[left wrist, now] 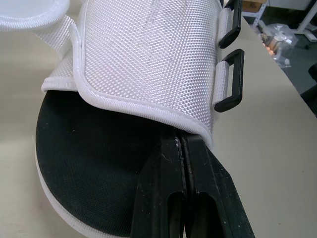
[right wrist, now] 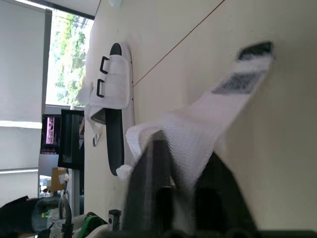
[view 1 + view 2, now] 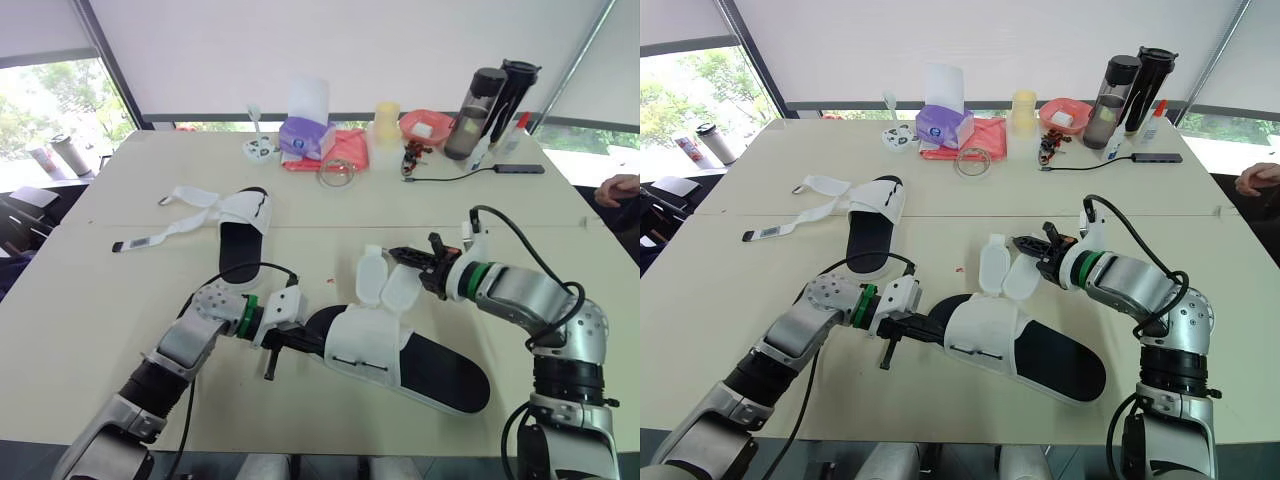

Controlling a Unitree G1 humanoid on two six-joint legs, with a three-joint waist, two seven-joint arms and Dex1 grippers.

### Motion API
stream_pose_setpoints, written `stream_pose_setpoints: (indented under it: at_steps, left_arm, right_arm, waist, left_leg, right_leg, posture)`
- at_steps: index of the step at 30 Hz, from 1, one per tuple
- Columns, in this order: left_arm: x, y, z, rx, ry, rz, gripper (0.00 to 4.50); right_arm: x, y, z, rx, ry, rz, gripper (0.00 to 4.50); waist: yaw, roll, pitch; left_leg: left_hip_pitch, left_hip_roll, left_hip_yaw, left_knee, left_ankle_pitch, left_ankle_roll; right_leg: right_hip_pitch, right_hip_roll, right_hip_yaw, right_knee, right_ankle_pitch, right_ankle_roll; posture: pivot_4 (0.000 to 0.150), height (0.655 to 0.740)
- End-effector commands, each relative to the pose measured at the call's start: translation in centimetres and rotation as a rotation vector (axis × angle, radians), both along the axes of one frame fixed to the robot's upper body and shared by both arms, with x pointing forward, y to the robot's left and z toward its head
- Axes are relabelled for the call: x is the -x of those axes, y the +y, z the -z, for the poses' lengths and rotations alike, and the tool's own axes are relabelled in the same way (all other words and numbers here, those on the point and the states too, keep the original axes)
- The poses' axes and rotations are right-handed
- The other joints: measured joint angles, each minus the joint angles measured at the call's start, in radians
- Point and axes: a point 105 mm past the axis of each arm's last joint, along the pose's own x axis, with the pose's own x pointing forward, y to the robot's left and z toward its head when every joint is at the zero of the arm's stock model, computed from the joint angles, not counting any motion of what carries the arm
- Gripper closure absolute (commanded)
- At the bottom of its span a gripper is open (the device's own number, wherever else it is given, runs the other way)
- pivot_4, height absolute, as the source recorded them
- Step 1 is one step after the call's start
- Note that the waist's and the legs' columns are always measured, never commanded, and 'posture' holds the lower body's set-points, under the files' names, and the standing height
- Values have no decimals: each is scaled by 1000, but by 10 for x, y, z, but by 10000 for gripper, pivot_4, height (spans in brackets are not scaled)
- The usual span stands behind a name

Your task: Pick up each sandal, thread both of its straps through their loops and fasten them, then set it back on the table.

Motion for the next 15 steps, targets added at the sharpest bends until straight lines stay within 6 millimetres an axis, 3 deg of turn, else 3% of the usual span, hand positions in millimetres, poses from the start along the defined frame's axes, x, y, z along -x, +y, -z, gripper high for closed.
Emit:
stream_pose_setpoints:
  at_steps: [1,12,15]
  left_arm:
    - [-2,0,1,-3,-17,-18,45000]
    - [-4,-2,1,-1,-21,-15,45000]
    - [-3,0,1,-5,-19,-17,45000]
  right_arm:
    - [-3,-7,-19,-44,-62,22,44203]
    - [-1,-13,-6,-49,-31,55,44203]
    - [0,-15,-17,114,-185,40,44203]
  waist:
    - [0,0,0]
    - [-1,0,0]
    - [0,0,0]
  left_leg:
    - [0,0,0,0,0,0]
    - [0,0,0,0,0,0]
    - [0,0,0,0,0,0]
  right_leg:
    - [0,0,0,0,0,0]
    - [0,0,0,0,1,1]
    - [0,0,0,0,1,1]
  posture:
    - [1500,7400]
    - [1500,7400]
    - [1500,7400]
